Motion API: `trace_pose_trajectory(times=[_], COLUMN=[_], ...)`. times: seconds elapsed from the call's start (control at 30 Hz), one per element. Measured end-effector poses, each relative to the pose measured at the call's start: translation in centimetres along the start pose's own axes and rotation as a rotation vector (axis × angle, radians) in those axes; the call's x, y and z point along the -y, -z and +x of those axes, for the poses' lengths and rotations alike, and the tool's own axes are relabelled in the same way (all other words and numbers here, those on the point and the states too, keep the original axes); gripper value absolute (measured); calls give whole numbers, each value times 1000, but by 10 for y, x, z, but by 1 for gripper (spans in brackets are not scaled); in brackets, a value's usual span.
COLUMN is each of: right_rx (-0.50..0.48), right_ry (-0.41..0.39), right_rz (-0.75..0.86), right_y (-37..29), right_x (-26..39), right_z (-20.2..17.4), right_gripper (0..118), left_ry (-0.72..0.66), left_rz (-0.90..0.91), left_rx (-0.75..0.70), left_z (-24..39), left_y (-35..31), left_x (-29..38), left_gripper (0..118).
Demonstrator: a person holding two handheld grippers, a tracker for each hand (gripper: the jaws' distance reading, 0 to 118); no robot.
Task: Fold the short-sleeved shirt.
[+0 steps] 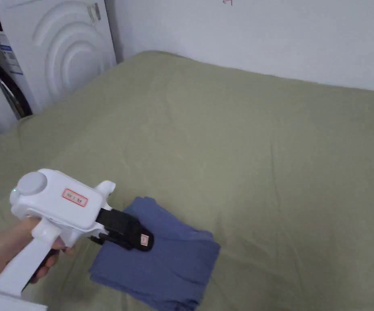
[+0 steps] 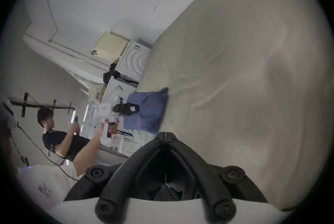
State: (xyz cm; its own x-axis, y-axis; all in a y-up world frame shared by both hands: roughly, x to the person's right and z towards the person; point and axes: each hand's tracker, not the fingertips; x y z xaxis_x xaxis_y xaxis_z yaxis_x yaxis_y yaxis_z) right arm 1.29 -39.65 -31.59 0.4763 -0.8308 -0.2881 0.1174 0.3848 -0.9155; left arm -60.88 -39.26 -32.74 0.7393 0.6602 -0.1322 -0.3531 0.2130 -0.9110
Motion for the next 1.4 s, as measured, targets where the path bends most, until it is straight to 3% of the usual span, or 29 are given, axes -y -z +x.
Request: trace_pose_trajectory(times=[0.13,0.3,0.33,0.37,0.4,0.43,0.53,0.63,0.7,0.77,0.8,0.87,0.9,0.93,1.03,1.1,1.17,1.23,1.3,1.4], right_rx=[44,76,86,93,90,91,114,101,128,201,259,391,416,463,588,649,684,747,806,826], right_ry=[-30,-21,-15,-8,-7,-13,-50,-76,-136,-227,-288,-395,-423,-451,-592,-662,-681,-711,-746,-727], right_rz=[21,22,20,17,19,17,30,68,116,164,194,296,330,376,501,559,650,706,775,831], right_y=[-4,0,-1,-2,-5,-8,-19,-38,-51,-67,-76,-93,-100,-107,-124,-131,-139,-142,-147,-158], right_x=[3,2,1,0,-2,-5,-9,-17,-22,-32,-37,-45,-48,-51,-51,-50,-45,-42,-36,-32], right_z=[2,5,7,8,12,14,10,3,-10,-26,-36,-59,-68,-79,-110,-119,-132,-138,-144,-148], right_gripper=[0,0,0,0,0,0,0,0,0,0,0,0,0,0,0,0,0,0,0,0], left_ry=[5,-12,4,25,33,27,-18,41,71,135,189,254,254,305,343,412,523,609,612,641], left_rz=[-5,-15,-16,6,33,63,166,214,238,241,268,311,349,393,567,706,885,996,1078,1045], left_rx=[-92,-111,-138,-190,-222,-227,-213,-277,-257,-217,-199,-156,-136,-99,19,-105,-311,-323,-398,-414], left_z=[-44,-47,-42,-39,-39,-36,-29,-2,25,68,90,146,169,199,279,332,380,406,427,440], left_y=[-59,-54,-52,-53,-53,-58,-83,-96,-91,-75,-68,-47,-37,-28,-6,10,28,41,51,60], left_x=[-37,-61,-63,-65,-68,-68,-66,-45,-28,-10,0,24,34,51,95,123,148,163,172,171], left_gripper=[25,25,37,68,109,118,118,118,118,113,99,51,16,4,4,4,4,4,4,4])
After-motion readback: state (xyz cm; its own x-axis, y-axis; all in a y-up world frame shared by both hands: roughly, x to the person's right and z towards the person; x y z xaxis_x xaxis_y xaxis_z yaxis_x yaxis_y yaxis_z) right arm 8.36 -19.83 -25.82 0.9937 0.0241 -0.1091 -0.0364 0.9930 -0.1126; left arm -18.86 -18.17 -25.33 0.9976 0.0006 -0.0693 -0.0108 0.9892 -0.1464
